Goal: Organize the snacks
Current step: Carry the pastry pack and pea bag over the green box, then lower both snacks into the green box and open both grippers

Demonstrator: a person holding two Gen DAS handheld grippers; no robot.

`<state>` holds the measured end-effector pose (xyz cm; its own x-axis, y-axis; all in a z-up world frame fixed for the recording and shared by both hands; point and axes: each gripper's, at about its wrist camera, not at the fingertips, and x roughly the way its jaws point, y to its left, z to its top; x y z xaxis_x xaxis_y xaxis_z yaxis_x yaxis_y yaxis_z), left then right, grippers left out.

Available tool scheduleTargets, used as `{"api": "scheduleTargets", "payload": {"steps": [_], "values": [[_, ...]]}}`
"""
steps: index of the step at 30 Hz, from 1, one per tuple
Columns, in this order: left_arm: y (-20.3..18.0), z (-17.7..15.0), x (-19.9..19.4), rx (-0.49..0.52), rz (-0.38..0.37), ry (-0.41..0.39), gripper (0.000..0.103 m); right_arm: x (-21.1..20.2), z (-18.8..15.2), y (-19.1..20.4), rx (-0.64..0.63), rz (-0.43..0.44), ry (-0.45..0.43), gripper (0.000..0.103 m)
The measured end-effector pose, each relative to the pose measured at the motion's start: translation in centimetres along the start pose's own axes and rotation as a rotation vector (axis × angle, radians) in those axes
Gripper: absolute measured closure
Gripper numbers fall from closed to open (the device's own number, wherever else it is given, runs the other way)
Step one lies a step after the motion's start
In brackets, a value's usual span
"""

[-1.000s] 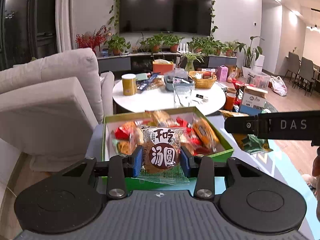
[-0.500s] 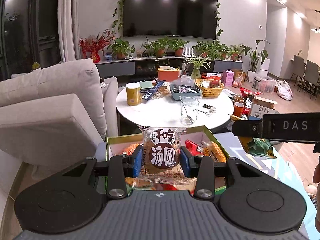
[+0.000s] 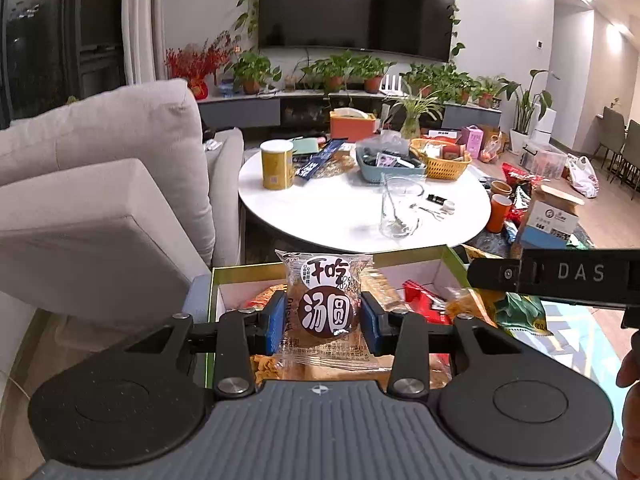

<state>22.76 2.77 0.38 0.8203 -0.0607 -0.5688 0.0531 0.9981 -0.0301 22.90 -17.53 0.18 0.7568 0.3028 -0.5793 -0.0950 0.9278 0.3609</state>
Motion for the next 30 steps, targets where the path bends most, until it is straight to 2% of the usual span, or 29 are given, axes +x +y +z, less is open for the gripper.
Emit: {"api": "scheduleTargets", "payload": {"steps": [7,15,17,19,30], "values": [[1.3,-0.3,3.4,-0.031,0.009,0.042,0.067,2.8,-0.3,-0.2,0.022,-0.021,0.034,0.039],[1.8,-0.7,5.7,-0.059,0.013,0.056,0.064,4.3,-0.2,0.2,0.036,-0.018,0.022,0.039],[1.8,-0.7,5.8,-0.059,0.016,0.05,0.053,4.4,-0.2,0.1,0.045,-0.007,0.019,0.039],[1.7,-0.7,5.5,-0.05,0.011,0.034,0.05,4.4,-0.2,0.1,0.047,-0.002,0.018,0.039],[1.0,-1.1,3.0,-0.015,0.019,0.014,0.049,2.4,-0.7,0.1,0.029,-0.007,0.017,0.039]]}}
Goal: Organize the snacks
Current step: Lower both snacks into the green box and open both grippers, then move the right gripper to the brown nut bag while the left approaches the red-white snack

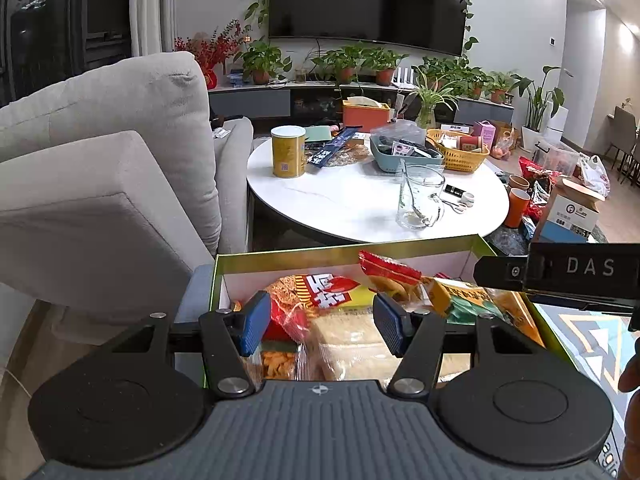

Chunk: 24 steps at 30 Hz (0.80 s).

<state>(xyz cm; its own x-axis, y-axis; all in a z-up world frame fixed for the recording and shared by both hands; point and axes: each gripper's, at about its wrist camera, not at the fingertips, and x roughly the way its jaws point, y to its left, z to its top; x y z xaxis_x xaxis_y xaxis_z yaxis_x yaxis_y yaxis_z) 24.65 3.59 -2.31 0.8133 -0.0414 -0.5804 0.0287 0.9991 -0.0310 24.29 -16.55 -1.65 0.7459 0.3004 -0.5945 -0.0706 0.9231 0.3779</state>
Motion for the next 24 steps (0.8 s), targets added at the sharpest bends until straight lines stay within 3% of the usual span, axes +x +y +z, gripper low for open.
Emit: {"api": "scheduleTargets", "payload": {"steps": [24], "values": [[-2.8,-3.1,-7.8,0.05,-0.039,-0.028,0.042,-7.3,-3.1,0.2,-0.08,-0.003,-0.008,0.039]]}}
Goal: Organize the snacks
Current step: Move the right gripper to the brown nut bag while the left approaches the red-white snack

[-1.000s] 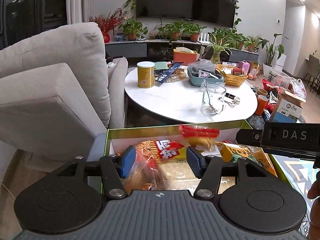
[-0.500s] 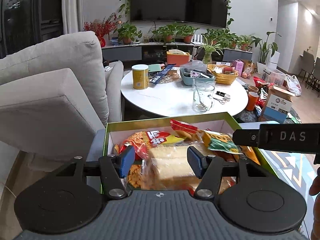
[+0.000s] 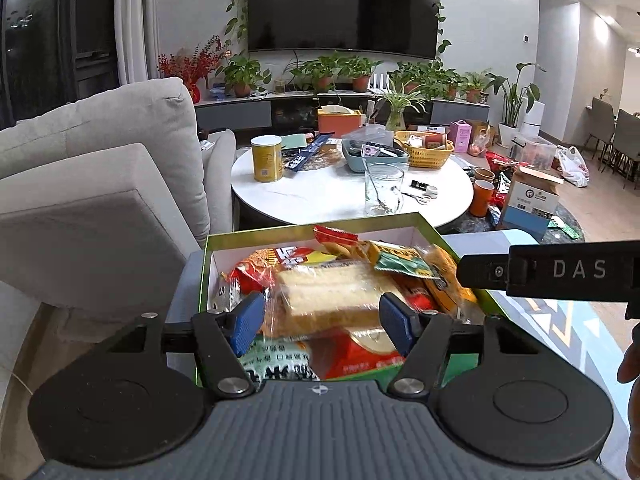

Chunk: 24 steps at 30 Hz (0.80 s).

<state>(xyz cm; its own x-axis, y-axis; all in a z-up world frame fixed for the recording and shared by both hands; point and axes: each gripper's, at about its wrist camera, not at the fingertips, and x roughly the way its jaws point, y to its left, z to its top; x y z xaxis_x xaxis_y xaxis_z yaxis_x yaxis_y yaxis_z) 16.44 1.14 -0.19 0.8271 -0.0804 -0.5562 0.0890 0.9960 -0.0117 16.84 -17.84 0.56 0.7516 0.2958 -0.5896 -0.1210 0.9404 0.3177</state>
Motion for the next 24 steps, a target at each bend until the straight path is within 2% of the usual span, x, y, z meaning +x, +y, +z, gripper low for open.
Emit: {"api": "scheduleTargets", "payload": {"steps": [13,24], "values": [[-1.6,-3.3,-4.0,0.039,-0.045,0.009,0.041,-3.5,-3.0,-0.9,-0.045,-0.023,0.016,0.039],[-3.4,-7.1,-5.1,0.091,-0.072,0.064,0.041,-4.9,-6.5,-3.2,-0.047,-0.078,0.064,0.039]]}}
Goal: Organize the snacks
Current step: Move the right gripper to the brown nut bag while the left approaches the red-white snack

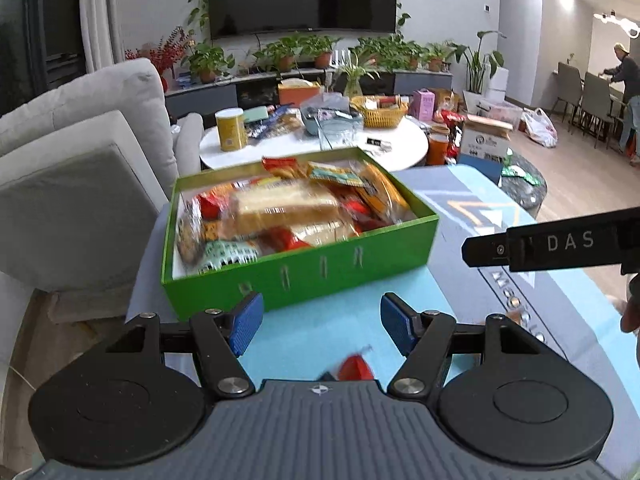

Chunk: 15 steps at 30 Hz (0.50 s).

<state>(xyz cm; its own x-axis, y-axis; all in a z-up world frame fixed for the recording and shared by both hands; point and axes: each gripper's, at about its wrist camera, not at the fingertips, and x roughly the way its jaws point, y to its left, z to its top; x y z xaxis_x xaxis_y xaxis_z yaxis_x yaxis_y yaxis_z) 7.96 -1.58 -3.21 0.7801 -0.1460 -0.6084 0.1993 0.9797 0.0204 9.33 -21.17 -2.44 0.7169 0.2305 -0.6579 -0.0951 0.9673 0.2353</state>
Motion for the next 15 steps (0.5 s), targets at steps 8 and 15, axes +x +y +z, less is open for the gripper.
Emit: {"api": "scheduleTargets", "payload": {"steps": [8,15], "values": [[-1.1,-2.3,0.6,0.029,0.001,0.043,0.04,0.1,-2.7,-0.7,-0.042,-0.062,0.034,0.038],[-1.6,-3.8,1.9,0.037,0.003,0.085,0.04,0.7,-4.7,-1.8,-0.038,-0.092,0.088,0.038]]}}
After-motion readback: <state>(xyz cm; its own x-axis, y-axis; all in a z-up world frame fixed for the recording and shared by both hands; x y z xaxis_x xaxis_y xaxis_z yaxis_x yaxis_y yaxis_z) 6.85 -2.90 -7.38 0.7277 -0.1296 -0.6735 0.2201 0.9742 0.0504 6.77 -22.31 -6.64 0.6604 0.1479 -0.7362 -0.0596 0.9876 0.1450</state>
